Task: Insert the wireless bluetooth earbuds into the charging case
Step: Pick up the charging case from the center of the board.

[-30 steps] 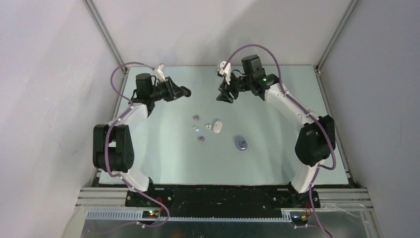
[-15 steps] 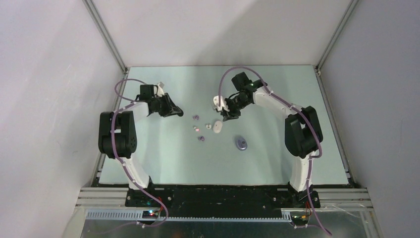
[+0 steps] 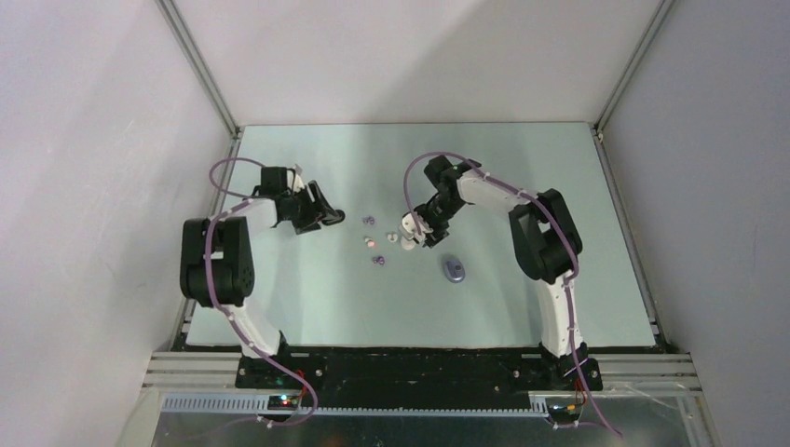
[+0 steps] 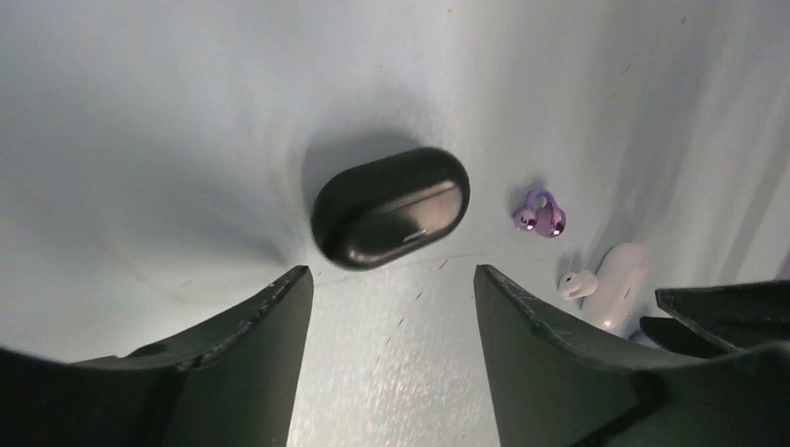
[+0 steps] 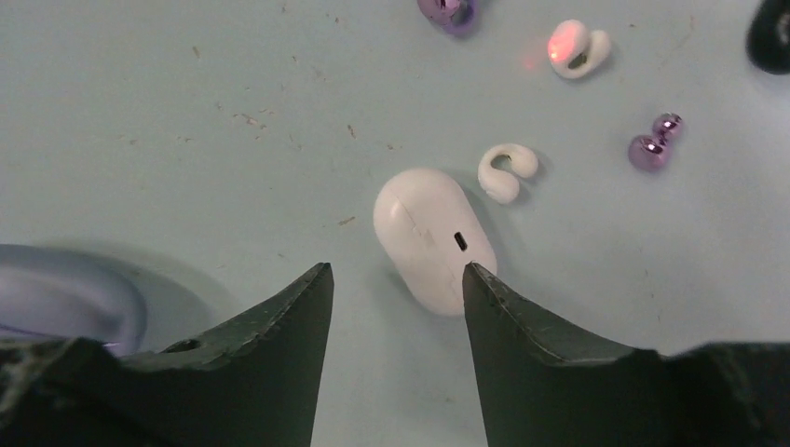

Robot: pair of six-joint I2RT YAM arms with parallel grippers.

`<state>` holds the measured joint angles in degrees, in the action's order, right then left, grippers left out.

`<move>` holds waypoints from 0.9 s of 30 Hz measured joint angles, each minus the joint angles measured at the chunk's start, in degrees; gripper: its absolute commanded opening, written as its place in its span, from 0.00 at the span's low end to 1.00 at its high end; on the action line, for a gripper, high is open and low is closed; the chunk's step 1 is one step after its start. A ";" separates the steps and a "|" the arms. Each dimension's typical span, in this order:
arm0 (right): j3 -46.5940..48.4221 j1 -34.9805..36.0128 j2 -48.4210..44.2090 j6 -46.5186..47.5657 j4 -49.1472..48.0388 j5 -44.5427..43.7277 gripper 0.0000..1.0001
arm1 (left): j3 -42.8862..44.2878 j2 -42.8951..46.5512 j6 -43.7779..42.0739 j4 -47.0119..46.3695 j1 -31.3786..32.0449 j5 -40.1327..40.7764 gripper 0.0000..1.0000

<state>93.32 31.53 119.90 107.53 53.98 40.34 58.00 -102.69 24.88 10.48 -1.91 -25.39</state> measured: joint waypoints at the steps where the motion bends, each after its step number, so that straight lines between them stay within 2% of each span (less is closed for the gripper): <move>1: 0.83 0.15 1.25 0.79 0.42 -0.13 0.60 | -0.50 1.29 -0.24 0.72 -0.15 0.90 0.73; 7: 4.76 0.68 5.51 4.09 0.90 -0.17 0.62 | -1.09 10.27 -3.30 4.94 -1.07 5.77 0.75; 12: 5.86 0.76 6.40 5.55 0.50 0.00 0.59 | -1.09 16.48 -5.86 7.82 -1.25 7.10 0.73; 20: 11.76 1.42 10.78 5.73 5.60 -2.36 0.50 | -1.07 18.23 -8.11 9.46 -1.25 4.31 0.71; 27: 14.88 1.79 11.89 0.50 9.07 -3.96 0.34 | 0.57 17.99 -8.57 8.92 -1.25 0.79 0.68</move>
<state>108.20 33.32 131.79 108.03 63.05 36.38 58.57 -84.71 16.32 19.40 -3.16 -24.60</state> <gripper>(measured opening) 0.490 0.684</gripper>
